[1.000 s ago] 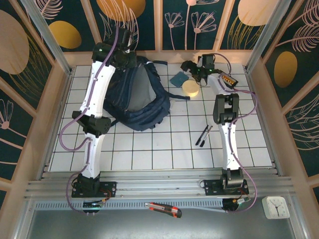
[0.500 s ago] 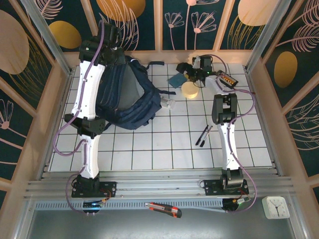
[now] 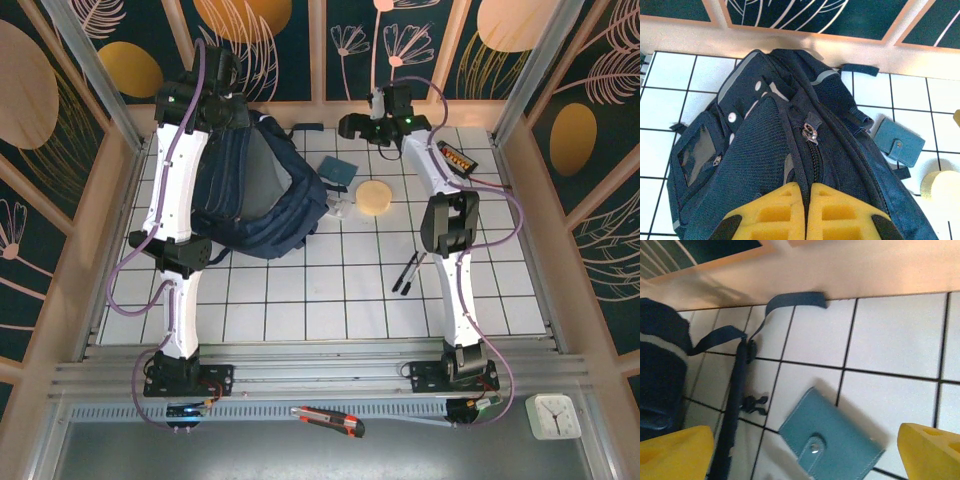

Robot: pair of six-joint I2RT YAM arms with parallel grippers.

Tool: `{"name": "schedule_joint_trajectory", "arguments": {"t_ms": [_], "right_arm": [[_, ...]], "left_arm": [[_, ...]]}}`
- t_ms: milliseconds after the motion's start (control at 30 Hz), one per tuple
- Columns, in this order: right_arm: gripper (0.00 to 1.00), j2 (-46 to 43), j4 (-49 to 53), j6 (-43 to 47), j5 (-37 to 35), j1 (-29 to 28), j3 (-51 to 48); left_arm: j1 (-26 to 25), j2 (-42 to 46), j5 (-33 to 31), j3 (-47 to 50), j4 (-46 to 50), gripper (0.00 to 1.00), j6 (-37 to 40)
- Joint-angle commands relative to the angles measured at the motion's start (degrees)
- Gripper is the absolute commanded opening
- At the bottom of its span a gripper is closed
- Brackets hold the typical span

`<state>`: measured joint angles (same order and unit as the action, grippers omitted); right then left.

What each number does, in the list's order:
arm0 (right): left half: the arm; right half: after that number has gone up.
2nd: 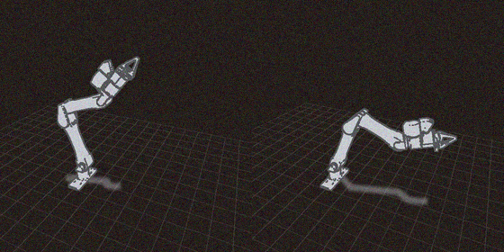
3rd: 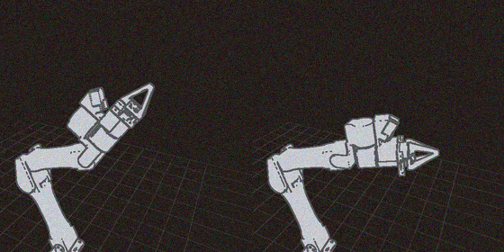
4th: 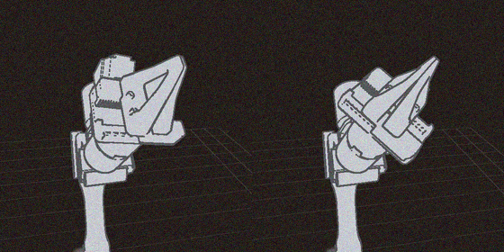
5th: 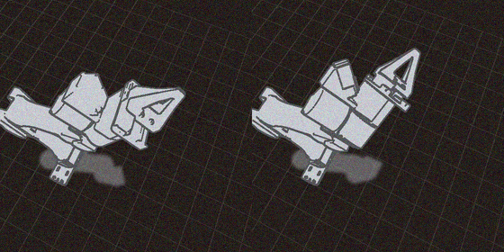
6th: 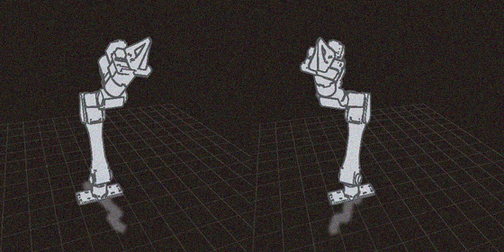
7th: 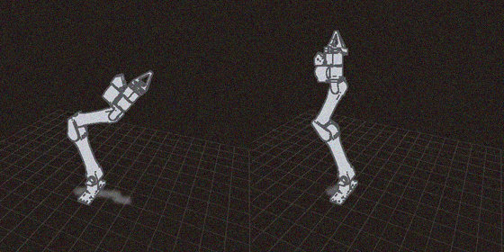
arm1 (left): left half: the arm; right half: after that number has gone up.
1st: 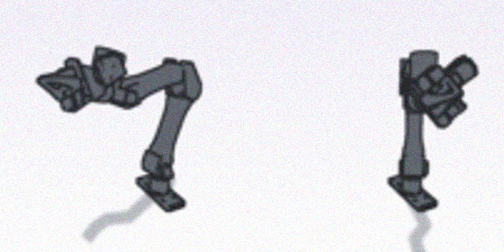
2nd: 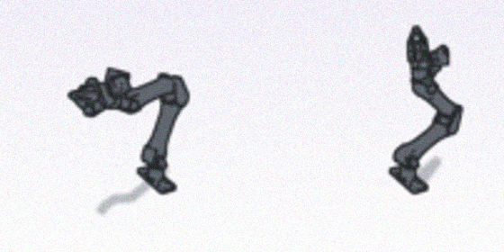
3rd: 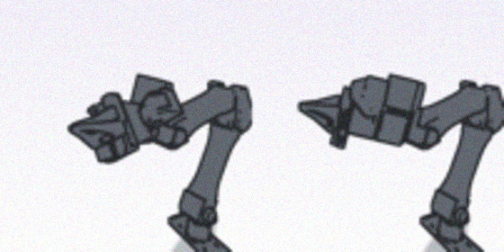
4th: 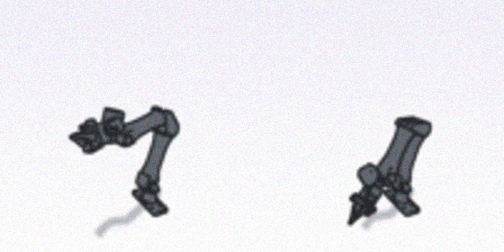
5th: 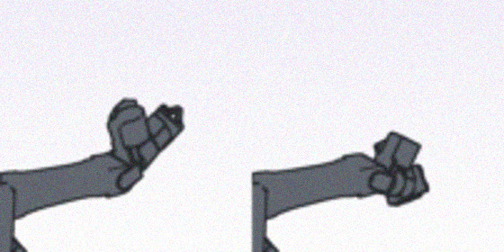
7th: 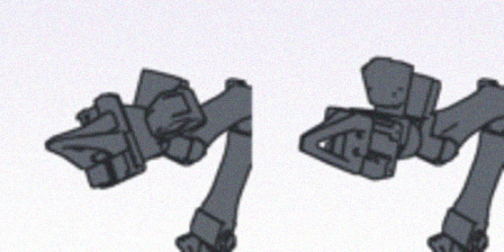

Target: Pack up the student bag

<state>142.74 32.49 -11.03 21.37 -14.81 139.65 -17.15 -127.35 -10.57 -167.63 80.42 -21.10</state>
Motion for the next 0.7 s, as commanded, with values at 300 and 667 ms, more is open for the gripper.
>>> {"name": "schedule_joint_trajectory", "arguments": {"t_ms": [300, 667], "right_arm": [[0.99, 9.57, -2.71, 8.66, -6.13, -3.87, 1.41], [0.99, 13.26, 0.5, 11.86, -5.82, -4.07, 0.93]], "left_arm": [[0.13, 2.98, 0.54, 1.33, -6.42, 0.0, 0.04], [0.12, 3.17, 1.3, 2.35, -6.41, 0.0, 0.08]]}}
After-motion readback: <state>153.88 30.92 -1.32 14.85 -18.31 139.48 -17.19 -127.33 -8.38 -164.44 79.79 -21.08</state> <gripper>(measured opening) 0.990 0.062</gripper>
